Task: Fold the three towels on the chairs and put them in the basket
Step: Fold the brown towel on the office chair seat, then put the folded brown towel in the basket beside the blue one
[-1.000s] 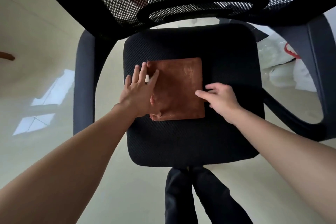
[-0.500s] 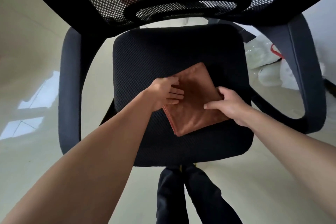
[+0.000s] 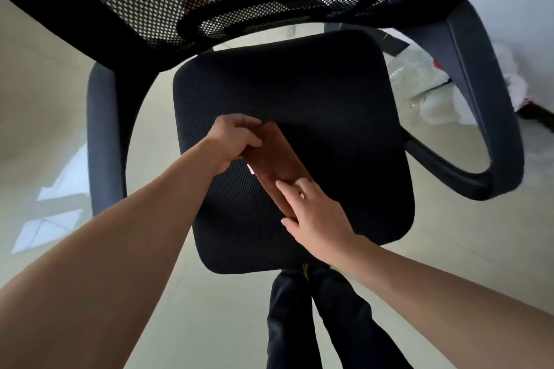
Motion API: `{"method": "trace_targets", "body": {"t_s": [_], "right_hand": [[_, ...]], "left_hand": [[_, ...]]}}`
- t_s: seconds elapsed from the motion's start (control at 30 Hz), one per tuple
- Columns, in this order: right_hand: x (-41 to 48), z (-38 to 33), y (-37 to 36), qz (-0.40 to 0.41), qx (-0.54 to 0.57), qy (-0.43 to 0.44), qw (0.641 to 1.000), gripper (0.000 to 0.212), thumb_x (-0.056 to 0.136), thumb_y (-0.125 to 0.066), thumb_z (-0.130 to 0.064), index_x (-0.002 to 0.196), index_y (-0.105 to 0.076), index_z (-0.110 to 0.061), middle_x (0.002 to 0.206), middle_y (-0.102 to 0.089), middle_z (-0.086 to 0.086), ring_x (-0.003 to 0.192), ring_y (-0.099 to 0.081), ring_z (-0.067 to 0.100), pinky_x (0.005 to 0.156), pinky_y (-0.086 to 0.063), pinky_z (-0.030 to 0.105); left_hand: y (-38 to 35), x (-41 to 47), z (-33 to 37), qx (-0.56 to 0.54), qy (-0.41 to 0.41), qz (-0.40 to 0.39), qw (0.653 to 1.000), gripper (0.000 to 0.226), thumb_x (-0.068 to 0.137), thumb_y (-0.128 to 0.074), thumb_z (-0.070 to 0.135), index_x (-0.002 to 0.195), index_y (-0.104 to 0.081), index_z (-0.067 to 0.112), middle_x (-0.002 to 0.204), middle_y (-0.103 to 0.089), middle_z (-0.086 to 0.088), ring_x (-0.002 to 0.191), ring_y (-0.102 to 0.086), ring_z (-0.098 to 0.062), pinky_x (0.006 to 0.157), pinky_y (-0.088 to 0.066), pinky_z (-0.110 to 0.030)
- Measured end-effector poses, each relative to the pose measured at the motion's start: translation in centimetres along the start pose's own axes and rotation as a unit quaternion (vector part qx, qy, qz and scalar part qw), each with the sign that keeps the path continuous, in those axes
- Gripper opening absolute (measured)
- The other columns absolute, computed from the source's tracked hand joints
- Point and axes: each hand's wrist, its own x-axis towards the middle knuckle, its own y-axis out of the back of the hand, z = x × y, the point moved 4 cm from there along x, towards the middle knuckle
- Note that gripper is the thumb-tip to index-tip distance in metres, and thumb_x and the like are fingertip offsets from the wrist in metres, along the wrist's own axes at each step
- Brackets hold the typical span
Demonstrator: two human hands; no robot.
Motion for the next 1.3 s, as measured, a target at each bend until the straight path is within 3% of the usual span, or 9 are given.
{"method": "trace_targets", "body": {"t_s": [0.13,0.3,0.5,0.7,0.83,0.9,1.0,1.17,1.3], "right_hand": [[-0.9,1.0,-1.4,0.039,0.012,0.015,0.999,0.055,0.080,-0.075,-0.026,0.131,-0.056,-0.019,0.113,-0.054,0.000,0.093,-0.056,0.018,0.053,-0.057,0.032],[-1.8,0.8,-1.6,0.055,0.022,0.034,0.998,0.041,0.083,-0.071,-0.030,0.121,-0.064,-0.017,0.111,-0.055,0.001,0.094,-0.055,0.019,0.051,-0.055,0.026],[-2.4,1.6,-3.0,-0.033,0.153,-0.018,0.987,0.023,0.091,-0.061,-0.026,0.108,-0.071,-0.014,0.101,-0.054,-0.006,0.081,-0.061,0.013,0.071,-0.055,0.032],[-1.7,2.9,-2.9,-0.041,0.282,-0.158,0.945,0.018,0.084,-0.069,-0.040,0.084,-0.069,-0.022,0.083,-0.058,-0.012,0.073,-0.060,0.006,0.068,-0.049,0.029],[-1.7,5.6,-0.2,0.095,0.209,-0.265,0.937,0.052,0.069,-0.077,-0.052,0.108,-0.052,-0.030,0.106,-0.054,-0.011,0.091,-0.058,0.009,0.068,-0.051,0.031],[-1.1,6.0,-0.2,0.041,0.182,-0.235,0.954,0.080,0.067,-0.077,-0.056,0.133,-0.042,-0.029,0.125,-0.049,-0.007,0.111,-0.052,0.012,0.079,-0.052,0.037],[-0.4,5.3,-1.3,-0.064,0.179,-0.210,0.959,0.066,0.067,-0.076,-0.056,0.120,-0.052,-0.026,0.111,-0.055,-0.006,0.104,-0.056,0.017,0.075,-0.046,0.034],[-2.5,5.8,0.0,-0.045,0.267,-0.210,0.940,0.043,0.067,-0.077,-0.040,0.100,-0.057,-0.023,0.096,-0.054,-0.007,0.085,-0.055,0.013,0.068,-0.045,0.030],[-6.9,6.1,4.2,-0.005,0.356,-0.212,0.910,0.036,0.071,-0.072,-0.024,0.103,-0.054,-0.028,0.085,-0.063,-0.007,0.079,-0.062,0.011,0.069,-0.053,0.028]], "left_hand": [[0.3,0.3,-0.9,0.155,-0.105,0.090,0.978,0.032,0.074,-0.074,0.004,0.101,-0.065,0.020,0.099,-0.067,-0.005,0.092,-0.063,-0.021,0.079,-0.055,-0.035],[-0.8,-1.7,0.0,0.387,-0.265,0.189,0.863,0.014,0.079,-0.068,0.016,0.088,-0.059,0.013,0.090,-0.058,-0.002,0.080,-0.051,-0.021,0.065,-0.041,-0.036],[-0.9,-1.2,-0.5,0.304,-0.237,0.131,0.913,0.006,0.083,-0.063,0.009,0.084,-0.069,0.011,0.077,-0.063,-0.001,0.080,-0.061,-0.022,0.072,-0.050,-0.033],[-0.3,-0.6,-0.3,0.376,-0.211,0.066,0.900,0.045,0.066,-0.083,0.034,0.103,-0.061,0.021,0.123,-0.047,-0.001,0.114,-0.044,-0.020,0.091,-0.043,-0.036],[-1.7,-0.6,1.8,0.532,-0.249,-0.011,0.809,0.101,0.066,-0.082,0.030,0.149,-0.024,0.032,0.158,-0.019,-0.002,0.144,-0.020,-0.025,0.113,-0.025,-0.047],[-3.0,-0.6,2.3,0.626,-0.273,-0.057,0.728,0.091,0.074,-0.074,0.028,0.149,-0.025,0.033,0.154,-0.029,-0.001,0.142,-0.024,-0.023,0.113,-0.025,-0.043],[-3.7,-1.0,2.1,0.691,-0.295,-0.064,0.657,0.058,0.077,-0.068,0.029,0.132,-0.050,0.033,0.123,-0.052,0.002,0.119,-0.047,-0.020,0.099,-0.039,-0.037],[-2.8,-4.6,-0.1,0.670,-0.221,-0.088,0.703,0.026,0.071,-0.069,0.031,0.095,-0.061,0.025,0.094,-0.050,0.007,0.097,-0.056,-0.018,0.075,-0.046,-0.032],[-3.0,-9.9,-1.1,0.559,-0.164,-0.106,0.806,0.028,0.062,-0.074,0.023,0.081,-0.054,0.018,0.078,-0.056,0.003,0.081,-0.057,-0.022,0.065,-0.044,-0.030]]}}
